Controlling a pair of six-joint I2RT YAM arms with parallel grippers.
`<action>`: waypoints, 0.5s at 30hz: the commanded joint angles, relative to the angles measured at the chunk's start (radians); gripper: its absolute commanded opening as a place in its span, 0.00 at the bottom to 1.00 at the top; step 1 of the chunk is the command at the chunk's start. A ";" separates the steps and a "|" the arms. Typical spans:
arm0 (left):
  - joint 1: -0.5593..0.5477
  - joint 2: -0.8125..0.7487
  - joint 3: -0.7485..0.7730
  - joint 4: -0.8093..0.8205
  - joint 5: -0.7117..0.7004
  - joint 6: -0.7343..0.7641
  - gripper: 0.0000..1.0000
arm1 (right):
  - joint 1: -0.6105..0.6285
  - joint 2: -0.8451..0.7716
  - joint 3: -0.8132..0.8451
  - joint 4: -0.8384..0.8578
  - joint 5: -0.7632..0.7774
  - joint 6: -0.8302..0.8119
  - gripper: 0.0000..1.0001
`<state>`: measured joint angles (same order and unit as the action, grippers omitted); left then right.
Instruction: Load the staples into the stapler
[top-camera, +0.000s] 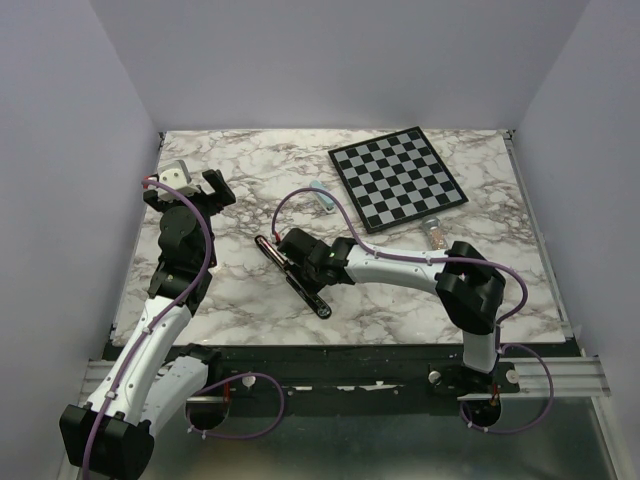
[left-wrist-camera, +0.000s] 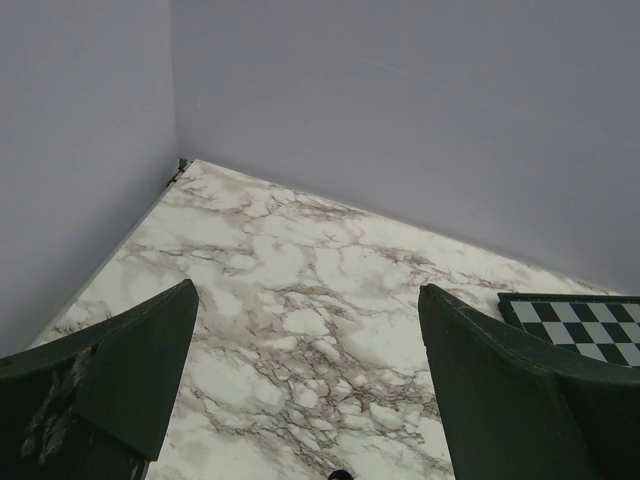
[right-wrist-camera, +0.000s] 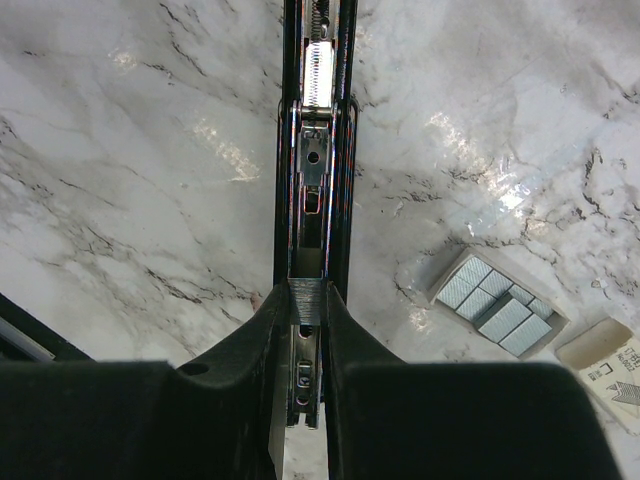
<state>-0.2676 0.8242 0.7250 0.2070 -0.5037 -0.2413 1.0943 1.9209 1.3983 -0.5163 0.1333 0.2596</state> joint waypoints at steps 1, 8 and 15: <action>0.008 -0.003 -0.001 0.002 0.014 -0.013 0.99 | 0.010 0.015 -0.018 0.007 0.003 -0.019 0.22; 0.008 -0.003 -0.001 0.002 0.016 -0.013 0.99 | 0.010 0.018 -0.022 0.004 0.003 -0.020 0.22; 0.008 -0.002 -0.001 0.002 0.019 -0.015 0.99 | 0.009 0.020 -0.024 0.002 -0.003 -0.016 0.23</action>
<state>-0.2676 0.8242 0.7250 0.2070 -0.5034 -0.2417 1.0966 1.9209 1.3918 -0.5152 0.1333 0.2527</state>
